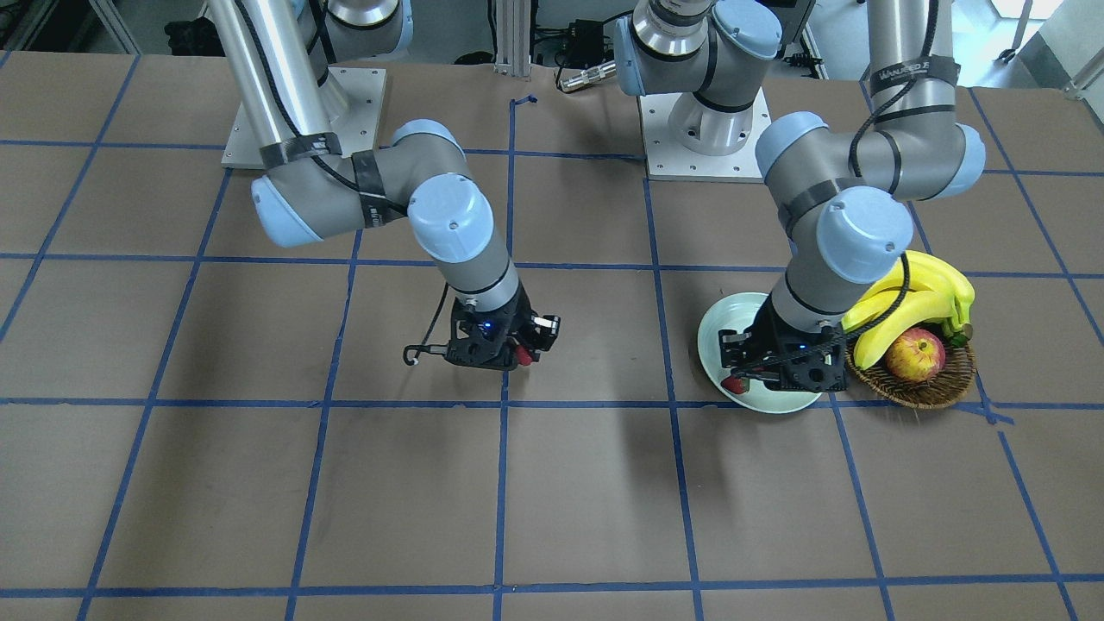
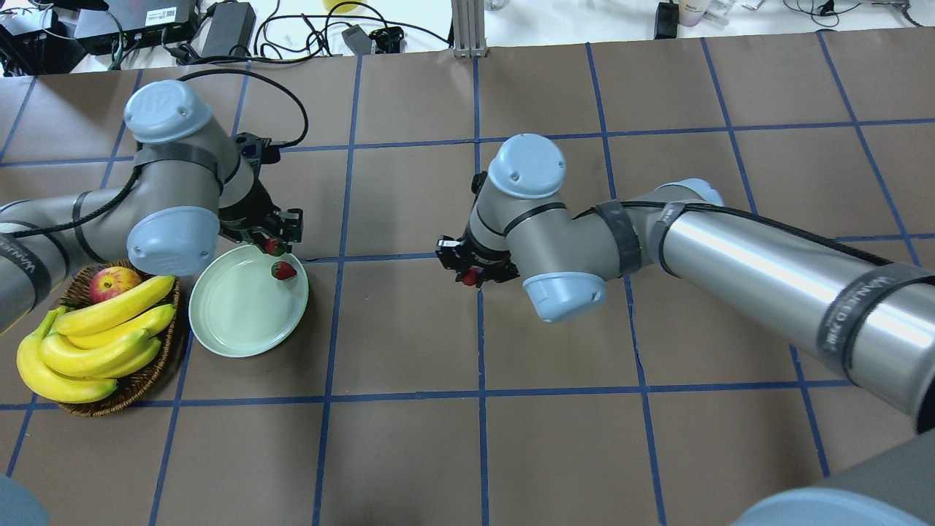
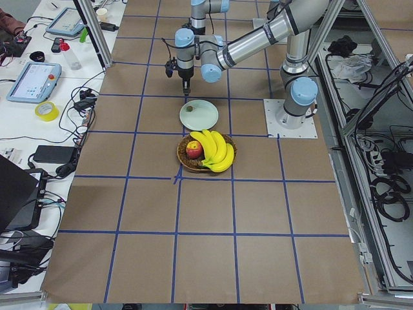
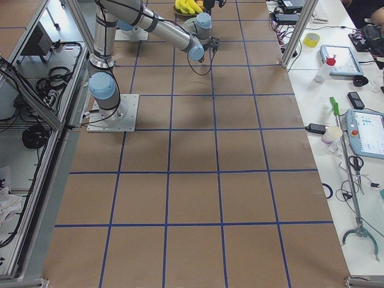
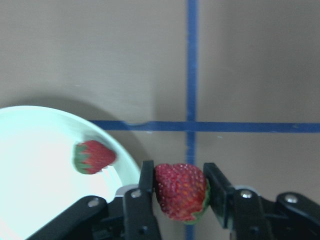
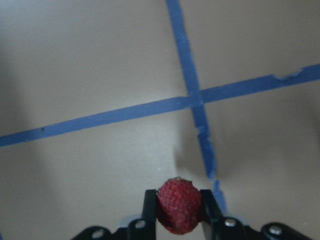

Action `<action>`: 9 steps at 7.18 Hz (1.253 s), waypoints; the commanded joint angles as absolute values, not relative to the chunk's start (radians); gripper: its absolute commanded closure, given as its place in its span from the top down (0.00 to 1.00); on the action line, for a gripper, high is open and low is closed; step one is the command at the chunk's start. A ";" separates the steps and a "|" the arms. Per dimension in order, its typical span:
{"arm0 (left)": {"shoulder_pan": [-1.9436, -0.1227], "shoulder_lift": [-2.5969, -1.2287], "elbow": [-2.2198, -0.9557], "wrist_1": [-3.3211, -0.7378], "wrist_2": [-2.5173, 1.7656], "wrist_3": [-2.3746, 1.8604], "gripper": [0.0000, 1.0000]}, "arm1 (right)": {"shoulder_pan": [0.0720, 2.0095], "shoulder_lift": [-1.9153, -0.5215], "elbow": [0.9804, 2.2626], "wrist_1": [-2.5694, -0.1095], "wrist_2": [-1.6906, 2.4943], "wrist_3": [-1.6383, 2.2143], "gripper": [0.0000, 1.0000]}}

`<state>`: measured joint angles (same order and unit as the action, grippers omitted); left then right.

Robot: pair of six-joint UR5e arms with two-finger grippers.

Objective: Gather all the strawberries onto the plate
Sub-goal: 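Carry strawberry to plate with left gripper while right gripper carries its strawberry inward, then open the left gripper over the plate while the right gripper sets its strawberry down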

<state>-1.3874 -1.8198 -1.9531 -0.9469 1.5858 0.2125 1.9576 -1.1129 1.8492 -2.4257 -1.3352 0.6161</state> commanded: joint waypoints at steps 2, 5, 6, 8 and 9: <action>-1.262 -1.832 -2.036 -0.902 1.583 0.383 0.01 | 2.019 -1.065 1.801 -2.438 -1.330 0.663 0.99; -1.253 -1.830 -2.025 -0.910 1.589 0.387 1.00 | 1.990 -1.214 1.769 -2.239 -1.423 0.586 1.00; -1.256 -1.815 -2.020 -0.913 1.588 0.384 1.00 | 1.956 -1.289 1.741 -2.142 -1.477 0.574 1.00; -1.314 -1.804 -1.973 -0.937 1.574 0.324 1.00 | 1.857 -1.432 1.682 -1.917 -1.543 0.510 1.00; -1.391 -1.802 -1.970 -0.948 1.575 0.237 1.00 | 1.821 -1.468 1.634 -1.804 -1.583 0.424 1.00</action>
